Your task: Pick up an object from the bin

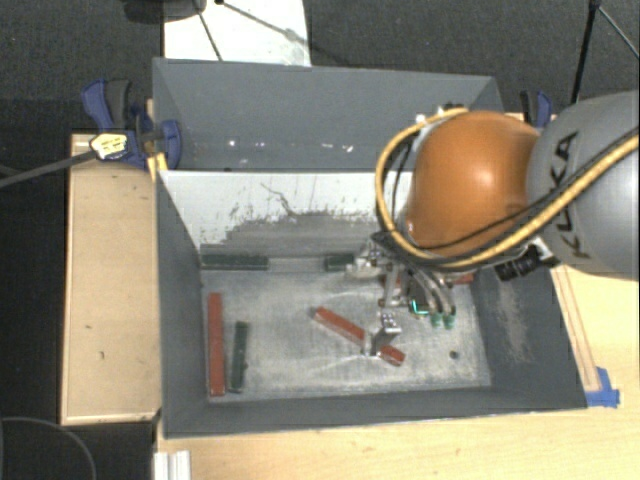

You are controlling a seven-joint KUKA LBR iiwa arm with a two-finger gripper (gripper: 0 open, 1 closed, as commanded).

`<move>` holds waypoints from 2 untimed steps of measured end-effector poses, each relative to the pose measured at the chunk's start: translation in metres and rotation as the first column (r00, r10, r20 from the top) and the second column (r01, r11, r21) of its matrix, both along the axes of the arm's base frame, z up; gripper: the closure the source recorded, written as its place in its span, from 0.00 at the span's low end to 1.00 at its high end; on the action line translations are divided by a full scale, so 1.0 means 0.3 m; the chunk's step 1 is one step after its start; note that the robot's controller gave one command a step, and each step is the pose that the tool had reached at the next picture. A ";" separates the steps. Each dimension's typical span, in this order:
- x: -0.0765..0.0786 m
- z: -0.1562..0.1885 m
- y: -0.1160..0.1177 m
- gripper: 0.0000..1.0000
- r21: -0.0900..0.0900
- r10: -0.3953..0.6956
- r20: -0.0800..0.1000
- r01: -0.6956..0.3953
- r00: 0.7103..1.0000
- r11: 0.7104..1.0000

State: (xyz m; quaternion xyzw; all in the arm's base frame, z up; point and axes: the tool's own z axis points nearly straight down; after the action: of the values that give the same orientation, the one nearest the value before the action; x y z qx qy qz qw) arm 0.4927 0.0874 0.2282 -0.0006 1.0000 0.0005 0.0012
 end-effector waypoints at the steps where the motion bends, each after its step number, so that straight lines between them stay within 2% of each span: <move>1: 0.075 -0.149 -0.115 0.00 0.002 -0.010 0.009 0.010 1.000 1.000; 2: 0.093 -0.203 -0.156 0.00 0.001 -0.016 0.007 0.016 1.000 1.000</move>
Offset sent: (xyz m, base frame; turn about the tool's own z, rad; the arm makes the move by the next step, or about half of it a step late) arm 0.0348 -0.0183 -0.1323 -0.1114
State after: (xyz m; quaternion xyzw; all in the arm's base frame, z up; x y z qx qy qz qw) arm 0.5206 0.0407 0.1672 0.0075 1.0000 0.0008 0.0049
